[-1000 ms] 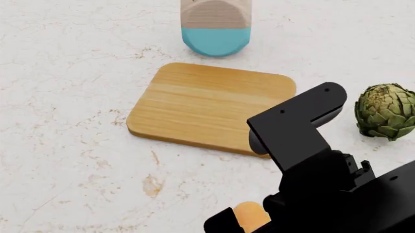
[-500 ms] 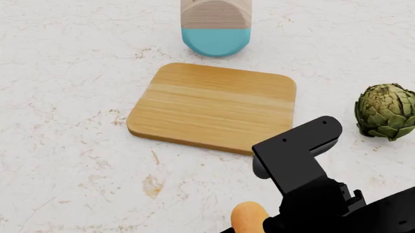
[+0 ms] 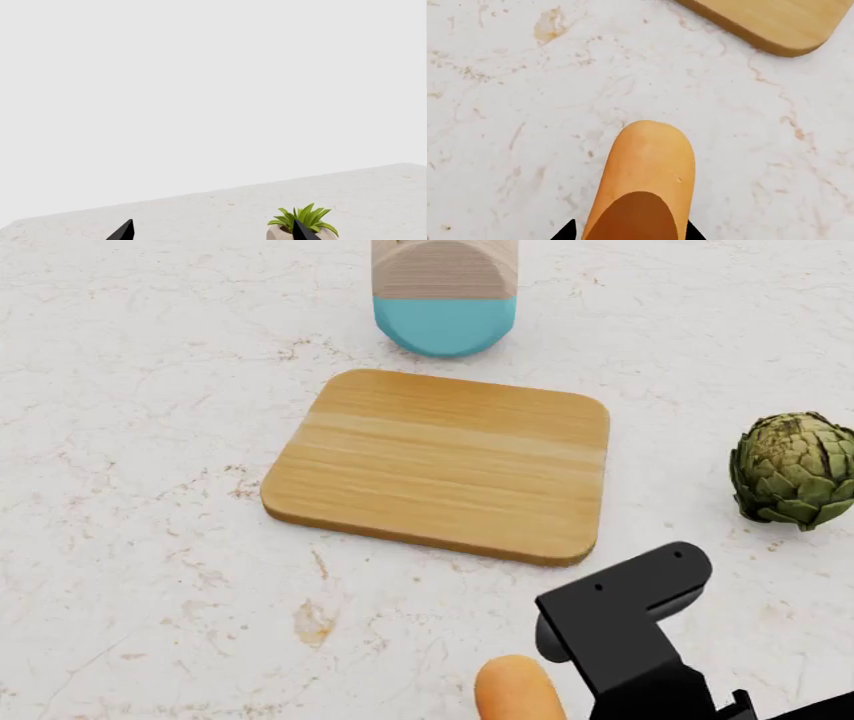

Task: Clear the non-vegetable object off the cutting board and place the vegetables onto it.

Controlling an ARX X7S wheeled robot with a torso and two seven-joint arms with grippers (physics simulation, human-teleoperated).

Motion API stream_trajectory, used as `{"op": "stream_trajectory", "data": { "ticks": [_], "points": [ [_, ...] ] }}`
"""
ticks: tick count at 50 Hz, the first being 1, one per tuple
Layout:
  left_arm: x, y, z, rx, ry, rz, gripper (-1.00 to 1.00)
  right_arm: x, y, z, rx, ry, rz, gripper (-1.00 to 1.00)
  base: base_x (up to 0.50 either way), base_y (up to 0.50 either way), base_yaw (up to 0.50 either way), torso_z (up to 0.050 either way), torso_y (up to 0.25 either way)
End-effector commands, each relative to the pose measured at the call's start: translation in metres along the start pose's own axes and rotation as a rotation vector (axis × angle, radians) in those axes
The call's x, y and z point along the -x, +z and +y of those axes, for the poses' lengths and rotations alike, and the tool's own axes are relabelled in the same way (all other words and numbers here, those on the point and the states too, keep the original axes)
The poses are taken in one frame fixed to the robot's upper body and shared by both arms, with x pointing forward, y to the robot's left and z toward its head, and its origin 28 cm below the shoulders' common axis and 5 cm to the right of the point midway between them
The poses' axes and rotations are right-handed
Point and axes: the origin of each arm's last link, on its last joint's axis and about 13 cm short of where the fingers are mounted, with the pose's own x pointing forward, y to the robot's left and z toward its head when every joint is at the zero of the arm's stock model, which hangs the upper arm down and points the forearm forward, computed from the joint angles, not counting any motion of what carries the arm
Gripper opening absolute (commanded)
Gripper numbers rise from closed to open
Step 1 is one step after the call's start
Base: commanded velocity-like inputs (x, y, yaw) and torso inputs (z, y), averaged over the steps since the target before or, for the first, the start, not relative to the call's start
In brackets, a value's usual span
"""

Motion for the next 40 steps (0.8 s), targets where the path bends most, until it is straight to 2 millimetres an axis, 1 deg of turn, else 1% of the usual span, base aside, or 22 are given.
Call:
{"op": "stream_trajectory", "data": {
  "ticks": [1, 4, 12, 14, 19, 22, 28, 33, 40],
  "points": [
    [0.001, 0.001, 0.000, -0.001, 0.001, -0.004, 1.00, -0.003, -0.007, -0.001, -0.004, -0.019, 0.033, -1.00, 0.00, 0.00, 0.00, 0.000, 0.000],
    [0.001, 0.001, 0.000, 0.001, 0.001, -0.004, 1.00, 0.002, 0.000, -0.002, 0.003, -0.029, 0.015, -1.00, 0.00, 0.00, 0.00, 0.000, 0.000],
    [-0.001, 0.003, -0.001, 0.002, -0.001, -0.010, 1.00, 0.019, 0.029, -0.005, 0.046, -0.053, -0.051, -1.00, 0.00, 0.00, 0.00, 0.000, 0.000],
    [-0.001, 0.003, -0.001, 0.001, -0.001, -0.013, 1.00, 0.025, 0.041, -0.006, 0.063, -0.058, -0.081, -1.00, 0.00, 0.00, 0.00, 0.000, 0.000],
    [0.000, 0.002, 0.000, 0.000, 0.000, -0.011, 1.00, 0.028, 0.060, -0.010, 0.082, -0.072, -0.115, -1.00, 0.00, 0.00, 0.00, 0.000, 0.000],
    [0.000, 0.002, 0.000, 0.001, 0.001, -0.011, 1.00, 0.028, 0.070, -0.016, 0.085, -0.088, -0.134, -1.00, 0.00, 0.00, 0.00, 0.000, 0.000],
    [0.002, 0.001, 0.000, 0.002, 0.005, -0.009, 1.00, 0.027, 0.083, -0.023, 0.085, -0.107, -0.157, -1.00, 0.00, 0.00, 0.00, 0.000, 0.000],
    [0.002, 0.002, 0.000, 0.001, 0.006, -0.010, 1.00, 0.021, 0.091, -0.026, 0.070, -0.112, -0.178, -1.00, 0.00, 0.00, 0.00, 0.000, 0.000],
    [0.003, 0.003, 0.003, 0.001, 0.010, -0.010, 1.00, 0.008, 0.112, -0.036, 0.054, -0.121, -0.211, -1.00, 0.00, 0.00, 0.00, 0.000, 0.000]
  ]
}}
